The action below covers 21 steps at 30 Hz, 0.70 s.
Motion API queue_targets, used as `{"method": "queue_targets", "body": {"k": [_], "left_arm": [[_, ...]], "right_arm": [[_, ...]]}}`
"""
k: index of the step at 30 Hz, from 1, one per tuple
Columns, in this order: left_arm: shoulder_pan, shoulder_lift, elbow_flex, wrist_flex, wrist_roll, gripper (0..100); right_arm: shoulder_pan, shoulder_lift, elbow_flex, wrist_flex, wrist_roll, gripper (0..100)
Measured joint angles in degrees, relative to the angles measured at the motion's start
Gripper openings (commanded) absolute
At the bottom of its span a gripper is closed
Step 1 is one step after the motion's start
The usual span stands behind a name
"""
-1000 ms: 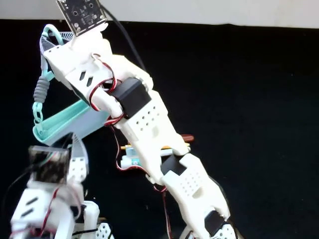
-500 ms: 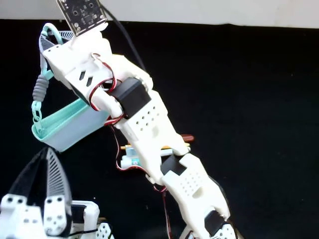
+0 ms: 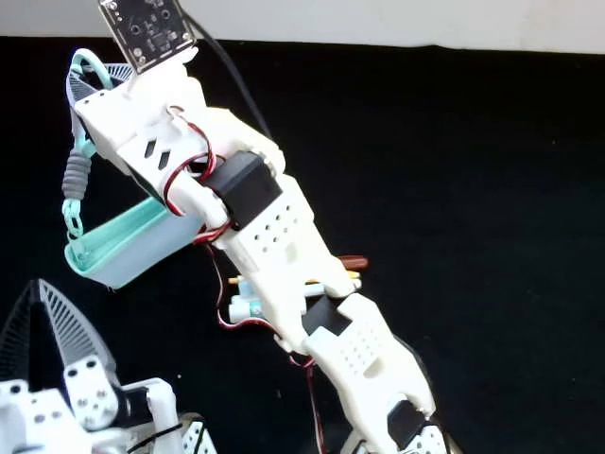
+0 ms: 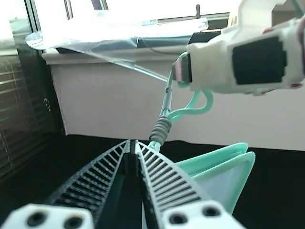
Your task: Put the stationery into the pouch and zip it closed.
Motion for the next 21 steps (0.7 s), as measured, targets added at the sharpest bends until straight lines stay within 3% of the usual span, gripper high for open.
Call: {"method": "queue_targets", "body": {"k": [4, 8, 16, 21], "left_arm": [[-0.70, 5.36, -1.14, 0.00, 0.00, 2], [-0.70, 14.95, -10.29, 0.44, 0.00, 11], [-0.70, 37.19, -38.07, 18.29, 0.00, 16], [-0.70, 45.89, -47.21, 20.13, 1.14, 16]], "right_arm": [[0.00, 0.00, 0.00, 0.00, 0.00, 0.5], [0.00, 0.00, 0.00, 0.00, 0.00, 0.5], [0.00, 0.00, 0.00, 0.00, 0.00, 0.5], [0.00, 0.00, 0.00, 0.00, 0.00, 0.5]]}}
